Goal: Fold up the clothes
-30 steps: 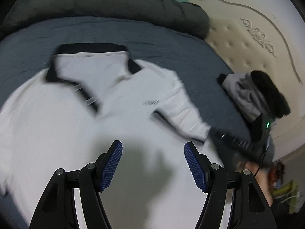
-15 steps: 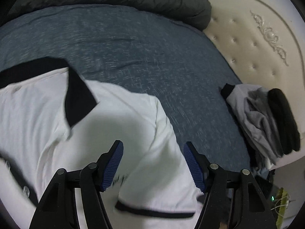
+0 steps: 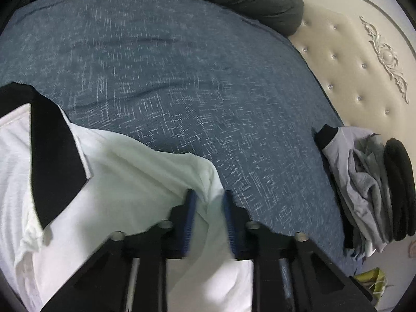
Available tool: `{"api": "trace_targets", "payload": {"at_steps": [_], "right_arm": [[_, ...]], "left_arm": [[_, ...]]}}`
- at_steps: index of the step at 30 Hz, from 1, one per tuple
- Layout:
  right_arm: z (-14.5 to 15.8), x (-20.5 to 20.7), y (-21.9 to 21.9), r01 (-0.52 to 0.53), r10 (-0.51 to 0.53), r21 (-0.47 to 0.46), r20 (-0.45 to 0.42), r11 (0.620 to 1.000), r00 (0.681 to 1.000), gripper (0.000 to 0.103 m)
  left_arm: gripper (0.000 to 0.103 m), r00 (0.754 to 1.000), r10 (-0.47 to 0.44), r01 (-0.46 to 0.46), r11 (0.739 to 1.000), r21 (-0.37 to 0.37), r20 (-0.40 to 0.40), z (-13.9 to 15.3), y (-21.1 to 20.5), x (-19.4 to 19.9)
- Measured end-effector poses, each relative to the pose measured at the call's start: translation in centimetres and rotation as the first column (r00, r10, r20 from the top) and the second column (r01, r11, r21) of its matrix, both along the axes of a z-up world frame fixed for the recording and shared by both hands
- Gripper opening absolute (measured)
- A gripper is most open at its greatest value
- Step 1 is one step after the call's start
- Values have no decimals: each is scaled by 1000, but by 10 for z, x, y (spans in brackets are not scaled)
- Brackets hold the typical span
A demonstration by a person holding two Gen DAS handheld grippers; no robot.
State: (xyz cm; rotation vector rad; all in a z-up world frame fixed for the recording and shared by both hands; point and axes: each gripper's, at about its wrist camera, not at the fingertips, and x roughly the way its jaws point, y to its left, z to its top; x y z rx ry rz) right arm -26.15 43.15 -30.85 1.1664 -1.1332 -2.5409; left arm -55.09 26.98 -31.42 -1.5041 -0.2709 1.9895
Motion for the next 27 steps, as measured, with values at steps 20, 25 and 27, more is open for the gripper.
{"api": "trace_targets", "payload": {"at_steps": [20, 25, 27], "right_arm": [[-7, 34, 18, 54, -54, 24, 24, 998, 998, 2], [-3, 28, 22, 54, -53, -4, 22, 999, 998, 2], [-2, 23, 22, 42, -41, -26, 25, 999, 999, 2]], "left_arm": [[2, 995, 86, -86, 996, 10, -41, -2, -17, -15], [2, 996, 80, -80, 997, 3, -38, -4, -18, -13], [3, 996, 84, -84, 996, -1, -37, -3, -20, -13]]}}
